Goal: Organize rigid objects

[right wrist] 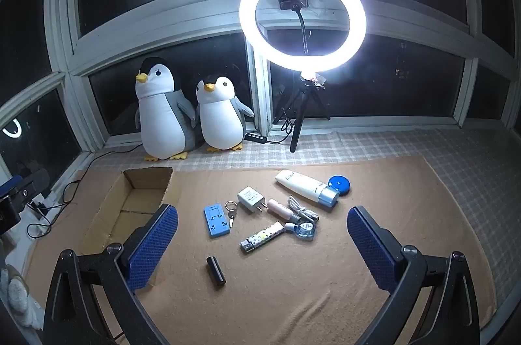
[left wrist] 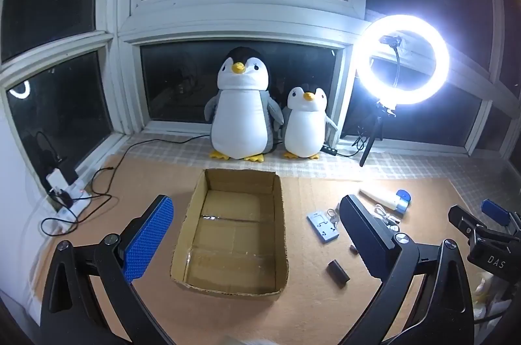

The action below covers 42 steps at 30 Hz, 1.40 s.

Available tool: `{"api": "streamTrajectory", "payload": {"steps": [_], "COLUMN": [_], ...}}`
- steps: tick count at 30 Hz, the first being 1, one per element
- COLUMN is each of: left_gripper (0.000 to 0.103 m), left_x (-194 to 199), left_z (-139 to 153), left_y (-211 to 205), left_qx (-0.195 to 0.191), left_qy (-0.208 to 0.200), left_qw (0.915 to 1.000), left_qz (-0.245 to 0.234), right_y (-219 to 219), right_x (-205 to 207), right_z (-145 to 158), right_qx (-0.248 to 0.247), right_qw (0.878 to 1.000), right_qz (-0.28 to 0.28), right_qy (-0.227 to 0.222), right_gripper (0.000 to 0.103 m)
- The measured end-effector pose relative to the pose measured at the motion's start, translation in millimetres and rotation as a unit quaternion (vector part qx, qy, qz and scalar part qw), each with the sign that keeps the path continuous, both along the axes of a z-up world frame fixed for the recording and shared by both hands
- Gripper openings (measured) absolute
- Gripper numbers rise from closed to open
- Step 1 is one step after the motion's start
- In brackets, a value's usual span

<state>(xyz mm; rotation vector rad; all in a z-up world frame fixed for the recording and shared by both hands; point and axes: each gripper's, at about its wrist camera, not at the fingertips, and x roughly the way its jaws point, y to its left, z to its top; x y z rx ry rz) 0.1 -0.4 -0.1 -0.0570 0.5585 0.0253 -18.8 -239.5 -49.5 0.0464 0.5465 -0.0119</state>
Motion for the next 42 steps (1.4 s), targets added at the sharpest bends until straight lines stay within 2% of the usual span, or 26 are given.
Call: {"api": "streamTrajectory", "payload": {"steps": [4, 8, 42], "left_gripper": [0.102, 0.102, 0.102], "left_x": [-3.9, -5.6, -1.2], "left_z": [-1.2, -3.6, -4.4], "left_y": [0.0, 3.5, -0.7], "left_qx": [0.0, 0.0, 0.002], "left_qy": [0.004, 0.003, 0.003], "left_qw": [1.0, 1.0, 1.0], "left_qz": [-0.005, -0.005, -0.004], "right_y": [-2.7, 2.6, 7.5], "right_x": [0.5, 1.3, -4.2], "right_z": [-2.5, -5.4, 0.3], "right_qx": [0.004, -0.014, -0.015], "right_qw": [1.0, 1.0, 1.0], "right_qz": [0.002, 0.001, 0.0], "right_qy": [0.004, 0.005, -0.006], "right_gripper": [0.103, 0.103, 0.103]}}
